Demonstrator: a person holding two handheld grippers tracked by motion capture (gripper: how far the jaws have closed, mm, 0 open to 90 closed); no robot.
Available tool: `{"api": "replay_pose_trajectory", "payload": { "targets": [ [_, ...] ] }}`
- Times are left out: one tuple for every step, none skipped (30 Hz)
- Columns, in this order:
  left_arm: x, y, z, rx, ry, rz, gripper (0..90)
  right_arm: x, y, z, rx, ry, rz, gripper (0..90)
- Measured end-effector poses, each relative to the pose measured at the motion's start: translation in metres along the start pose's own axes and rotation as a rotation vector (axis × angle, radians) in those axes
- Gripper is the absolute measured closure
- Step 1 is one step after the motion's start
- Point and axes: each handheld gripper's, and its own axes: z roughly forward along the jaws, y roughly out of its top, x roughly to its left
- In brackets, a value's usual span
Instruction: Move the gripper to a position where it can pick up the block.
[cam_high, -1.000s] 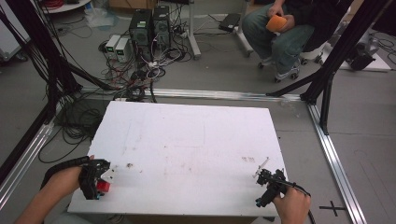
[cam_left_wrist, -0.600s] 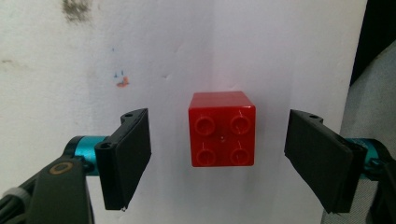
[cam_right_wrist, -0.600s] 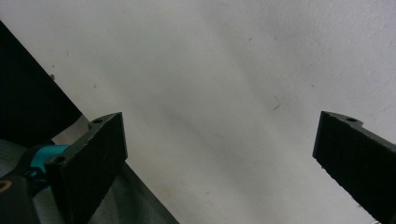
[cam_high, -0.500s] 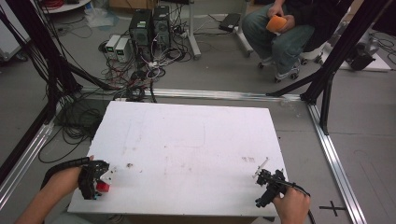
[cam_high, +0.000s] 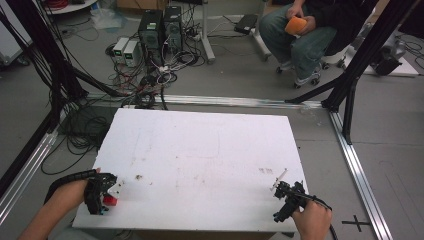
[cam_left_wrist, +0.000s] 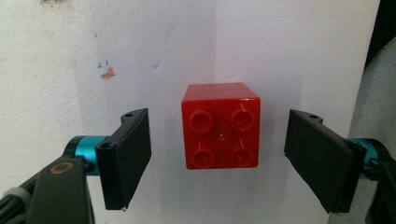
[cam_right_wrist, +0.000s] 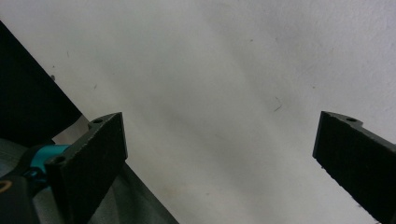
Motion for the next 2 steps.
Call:
{"api": "replay_pose_trajectory", "payload": {
  "targets": [
    [0.0, -0.0001, -0.0003, -0.002, -0.002, -0.003, 23.3, -0.0003, 0.0, 0.0, -0.001, 0.001, -0.002, 2.1],
    [0.0001, -0.0002, -0.0009, -0.001, -0.004, -0.002, 23.3, -0.0003, 0.0, 0.0, -0.001, 0.001, -0.002, 2.1]
  ]
}}
